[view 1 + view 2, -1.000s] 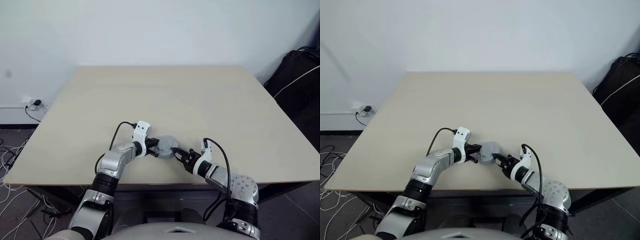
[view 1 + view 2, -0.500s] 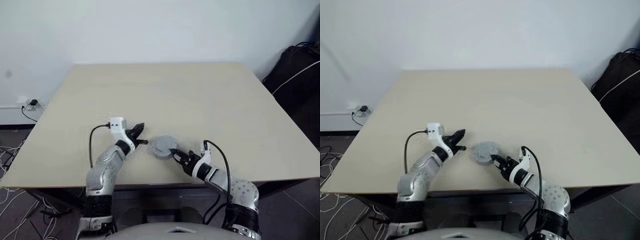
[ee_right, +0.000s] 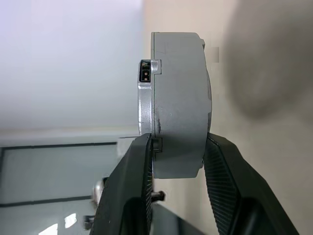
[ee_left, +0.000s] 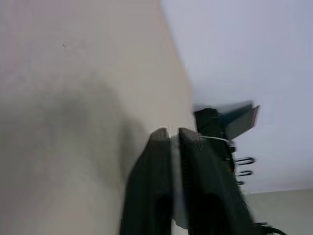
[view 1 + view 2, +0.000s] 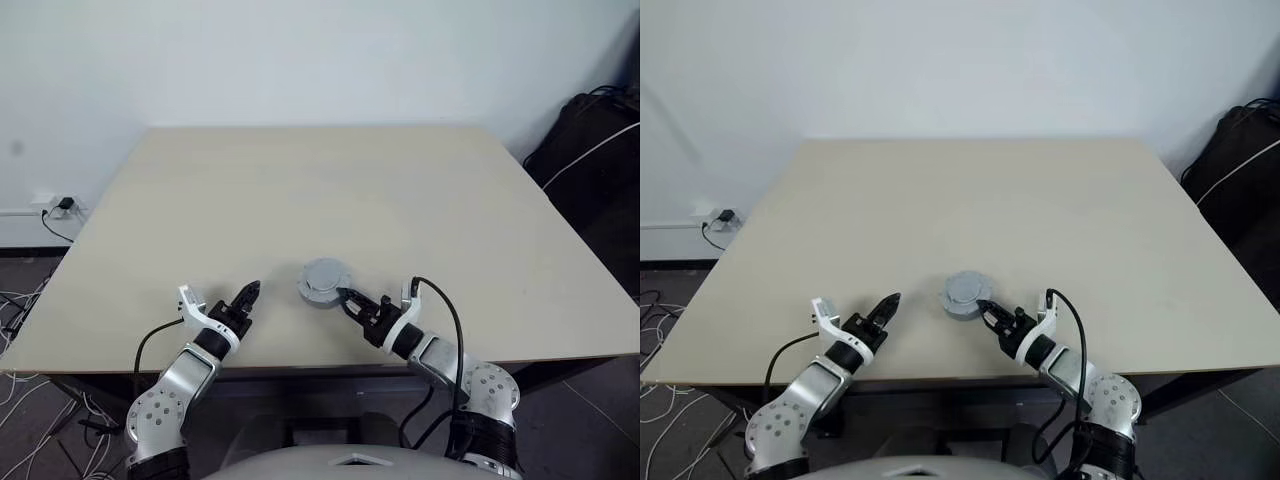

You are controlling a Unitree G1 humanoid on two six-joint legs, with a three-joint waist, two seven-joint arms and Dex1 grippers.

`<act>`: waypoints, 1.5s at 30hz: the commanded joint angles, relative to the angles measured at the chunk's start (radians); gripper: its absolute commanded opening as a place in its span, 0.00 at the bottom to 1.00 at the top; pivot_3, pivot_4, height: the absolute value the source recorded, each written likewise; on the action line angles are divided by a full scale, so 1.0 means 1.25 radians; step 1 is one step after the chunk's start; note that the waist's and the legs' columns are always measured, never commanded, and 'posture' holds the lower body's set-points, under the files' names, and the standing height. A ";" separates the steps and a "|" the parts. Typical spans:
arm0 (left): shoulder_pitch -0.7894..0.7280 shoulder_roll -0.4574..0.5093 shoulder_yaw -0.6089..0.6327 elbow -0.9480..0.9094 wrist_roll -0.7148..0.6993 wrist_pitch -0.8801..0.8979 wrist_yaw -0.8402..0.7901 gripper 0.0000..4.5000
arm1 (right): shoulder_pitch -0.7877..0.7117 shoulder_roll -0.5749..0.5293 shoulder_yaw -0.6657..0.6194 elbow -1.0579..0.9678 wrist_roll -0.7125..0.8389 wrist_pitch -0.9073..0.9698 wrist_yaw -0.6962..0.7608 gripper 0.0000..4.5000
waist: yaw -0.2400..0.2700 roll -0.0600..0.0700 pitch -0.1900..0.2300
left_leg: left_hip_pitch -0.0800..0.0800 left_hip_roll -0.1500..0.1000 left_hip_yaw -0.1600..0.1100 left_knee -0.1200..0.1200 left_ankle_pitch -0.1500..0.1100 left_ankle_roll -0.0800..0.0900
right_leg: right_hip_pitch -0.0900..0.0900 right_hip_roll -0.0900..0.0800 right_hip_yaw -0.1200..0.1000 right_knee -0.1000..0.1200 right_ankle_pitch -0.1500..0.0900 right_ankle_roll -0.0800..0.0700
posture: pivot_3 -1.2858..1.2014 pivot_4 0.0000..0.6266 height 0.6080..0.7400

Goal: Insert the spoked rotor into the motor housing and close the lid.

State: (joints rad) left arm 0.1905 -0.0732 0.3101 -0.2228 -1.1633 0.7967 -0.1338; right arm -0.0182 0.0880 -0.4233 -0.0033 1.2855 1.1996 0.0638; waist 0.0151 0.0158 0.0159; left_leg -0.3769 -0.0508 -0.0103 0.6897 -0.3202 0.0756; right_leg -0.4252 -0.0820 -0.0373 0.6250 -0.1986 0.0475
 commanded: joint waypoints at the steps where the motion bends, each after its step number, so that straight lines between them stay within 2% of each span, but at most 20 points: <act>1: 0.037 -0.127 -0.061 -0.030 -0.091 -0.010 -0.002 0.35 | -0.039 0.042 0.032 -0.060 0.094 -0.015 0.005 0.27 | -0.001 0.000 0.000 | 0.000 0.000 0.000 0.000 0.000 0.000 | 0.000 0.001 0.001 0.000 0.000 0.000 | 0.52 0.00 1.00; 10: 0.043 -0.104 -0.152 -0.004 -0.188 -0.047 0.003 1.00 | -0.054 -0.002 0.079 -0.065 0.142 -0.044 -0.031 0.27 | -0.002 0.000 0.000 | 0.000 0.002 0.002 0.000 0.001 -0.002 | 0.000 0.003 0.003 0.000 0.000 -0.001 | 0.52 0.00 1.00; 19: 0.041 -0.077 -0.210 0.018 -0.251 -0.068 -0.005 1.00 | -0.047 -0.043 0.120 -0.084 0.210 -0.028 -0.059 0.27 | -0.002 0.000 0.000 | 0.001 0.002 0.003 0.000 0.002 -0.002 | 0.000 0.004 0.005 0.000 0.000 -0.001 | 0.52 0.00 1.00; 32: 0.037 -0.062 -0.245 0.030 -0.268 -0.100 -0.023 1.00 | 0.000 -0.130 0.219 -0.122 0.348 -0.041 -0.126 0.27 | -0.002 0.000 0.000 | 0.001 0.002 0.004 0.001 0.001 0.000 | 0.001 0.004 0.005 0.000 0.000 -0.001 | 0.52 0.00 1.00; 35: 0.038 -0.064 -0.246 0.031 -0.269 -0.108 -0.028 0.87 | 0.000 -0.147 0.229 -0.127 0.348 -0.059 -0.130 0.27 | -0.002 0.000 0.000 | 0.002 0.002 0.004 0.002 0.001 0.001 | 0.002 0.004 0.005 0.000 0.000 -0.001 | 0.52 0.00 1.00; 40: 0.036 -0.061 -0.250 0.032 -0.270 -0.116 -0.029 0.50 | 0.000 -0.171 0.245 -0.141 0.315 -0.088 -0.127 0.27 | -0.002 -0.001 0.000 | 0.002 0.002 0.005 0.002 0.001 0.001 | 0.002 0.004 0.004 0.000 0.001 0.000 | 0.52 0.00 1.00; 41: 0.036 -0.060 -0.252 0.032 -0.272 -0.118 -0.029 0.46 | 0.000 -0.174 0.248 -0.145 0.305 -0.093 -0.123 0.27 | -0.002 0.000 0.000 | 0.002 0.002 0.005 0.002 0.001 0.001 | 0.002 0.004 0.004 0.000 0.001 0.000 | 0.52 0.00 1.00; 45: 0.037 -0.054 -0.254 0.029 -0.274 -0.131 -0.026 0.46 | 0.002 -0.198 0.263 -0.188 0.152 -0.155 -0.105 0.27 | -0.001 -0.001 0.000 | 0.002 0.002 0.005 0.002 0.001 0.002 | 0.002 0.004 0.004 0.000 0.001 0.000 | 0.52 0.00 1.00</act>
State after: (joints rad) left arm 0.2411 -0.0624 -0.0024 -0.1592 -1.5092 0.6393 -0.1665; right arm -0.0025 -0.1371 -0.0785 -0.1774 1.5568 1.0625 -0.0694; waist 0.0134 0.0151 0.0164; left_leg -0.3741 -0.0480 -0.0035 0.6925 -0.3193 0.0776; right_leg -0.4227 -0.0765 -0.0324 0.6252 -0.1977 0.0476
